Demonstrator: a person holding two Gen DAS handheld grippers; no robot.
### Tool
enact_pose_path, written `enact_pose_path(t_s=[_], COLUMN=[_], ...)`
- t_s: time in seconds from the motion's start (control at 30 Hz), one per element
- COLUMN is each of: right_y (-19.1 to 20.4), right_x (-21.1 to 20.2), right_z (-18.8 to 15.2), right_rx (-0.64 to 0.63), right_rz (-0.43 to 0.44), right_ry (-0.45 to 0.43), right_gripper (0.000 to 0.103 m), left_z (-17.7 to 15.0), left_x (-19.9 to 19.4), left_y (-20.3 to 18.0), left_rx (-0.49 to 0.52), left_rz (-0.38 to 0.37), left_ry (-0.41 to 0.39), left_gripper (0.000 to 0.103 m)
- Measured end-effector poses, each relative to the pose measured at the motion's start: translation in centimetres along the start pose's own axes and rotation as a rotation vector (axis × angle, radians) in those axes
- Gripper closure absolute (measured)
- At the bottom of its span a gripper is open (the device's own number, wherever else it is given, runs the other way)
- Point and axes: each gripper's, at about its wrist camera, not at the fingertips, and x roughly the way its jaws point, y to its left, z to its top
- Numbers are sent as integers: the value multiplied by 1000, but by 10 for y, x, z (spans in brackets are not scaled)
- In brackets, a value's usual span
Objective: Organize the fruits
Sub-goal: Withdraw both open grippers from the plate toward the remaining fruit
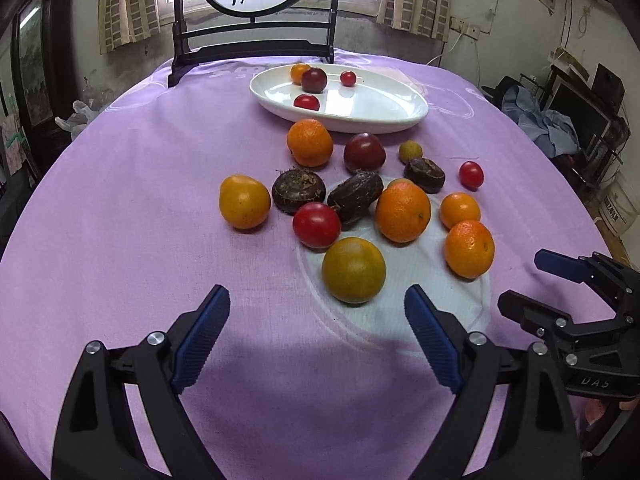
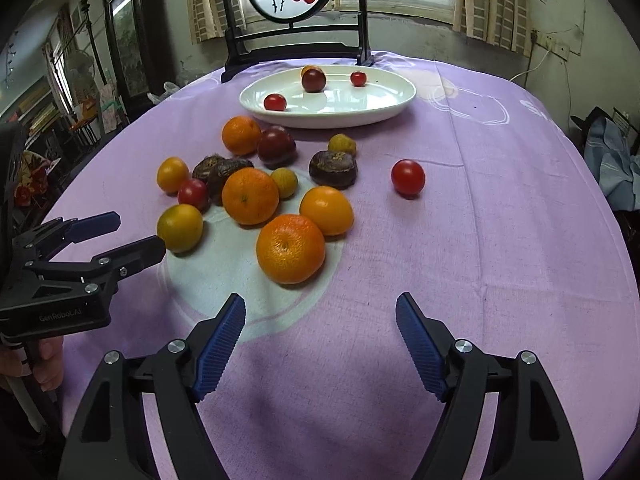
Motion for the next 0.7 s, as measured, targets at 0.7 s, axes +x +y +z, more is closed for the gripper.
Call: enact_pose_path(t_s=[0.7], right_y=[16], right_x=[12], right_z=[-6], right_rx=[-51], right_rz=[1], right_ry=[36], right_gripper=[20], left_z=[-2], left_x=[11], left_y=[-4], left_rx=[8], left_rz=[-44], left_ry=[43], left_gripper=[16])
